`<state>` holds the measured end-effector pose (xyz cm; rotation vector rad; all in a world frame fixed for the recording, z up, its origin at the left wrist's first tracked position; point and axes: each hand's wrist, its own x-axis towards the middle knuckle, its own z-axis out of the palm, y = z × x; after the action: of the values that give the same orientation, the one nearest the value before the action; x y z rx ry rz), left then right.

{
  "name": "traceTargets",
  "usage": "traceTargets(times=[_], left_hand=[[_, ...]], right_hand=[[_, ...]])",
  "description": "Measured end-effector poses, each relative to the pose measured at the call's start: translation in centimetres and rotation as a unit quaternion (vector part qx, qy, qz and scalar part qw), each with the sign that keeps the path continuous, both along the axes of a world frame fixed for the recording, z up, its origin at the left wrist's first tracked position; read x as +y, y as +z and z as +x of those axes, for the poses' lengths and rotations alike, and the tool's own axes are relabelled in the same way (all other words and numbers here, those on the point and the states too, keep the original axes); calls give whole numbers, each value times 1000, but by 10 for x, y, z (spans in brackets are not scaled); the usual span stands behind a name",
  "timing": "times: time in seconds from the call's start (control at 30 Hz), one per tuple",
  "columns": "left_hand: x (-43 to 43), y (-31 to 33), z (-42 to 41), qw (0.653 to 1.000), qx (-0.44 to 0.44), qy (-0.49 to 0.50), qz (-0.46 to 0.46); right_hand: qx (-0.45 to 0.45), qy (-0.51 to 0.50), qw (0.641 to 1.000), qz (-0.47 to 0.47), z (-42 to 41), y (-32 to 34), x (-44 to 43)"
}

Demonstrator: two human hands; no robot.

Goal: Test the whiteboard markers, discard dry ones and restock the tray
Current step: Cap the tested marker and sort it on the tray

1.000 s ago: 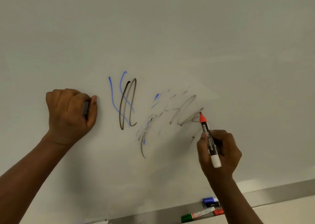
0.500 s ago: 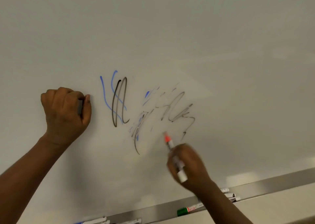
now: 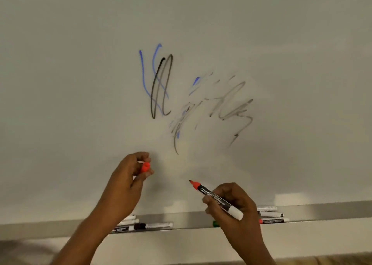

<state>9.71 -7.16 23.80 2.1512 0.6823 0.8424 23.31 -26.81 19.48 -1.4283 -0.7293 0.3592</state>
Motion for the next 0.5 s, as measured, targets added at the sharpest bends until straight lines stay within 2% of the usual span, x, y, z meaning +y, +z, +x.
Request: traceTargets(times=[0.07, 0.17, 0.43, 0.5], left_hand=[[-11, -11, -9, 998, 3, 12, -60], [-20, -18, -25, 996, 1, 23, -90], [-30, -23, -54, 988, 12, 13, -153], [-30, -24, -62, 990, 12, 6, -138]], right_hand=[[53, 35, 998, 17, -13, 10, -2], [93, 81, 992, 36, -30, 22, 1], [76, 150, 986, 6, -50, 26, 19], [75, 161, 984, -6, -54, 25, 23]])
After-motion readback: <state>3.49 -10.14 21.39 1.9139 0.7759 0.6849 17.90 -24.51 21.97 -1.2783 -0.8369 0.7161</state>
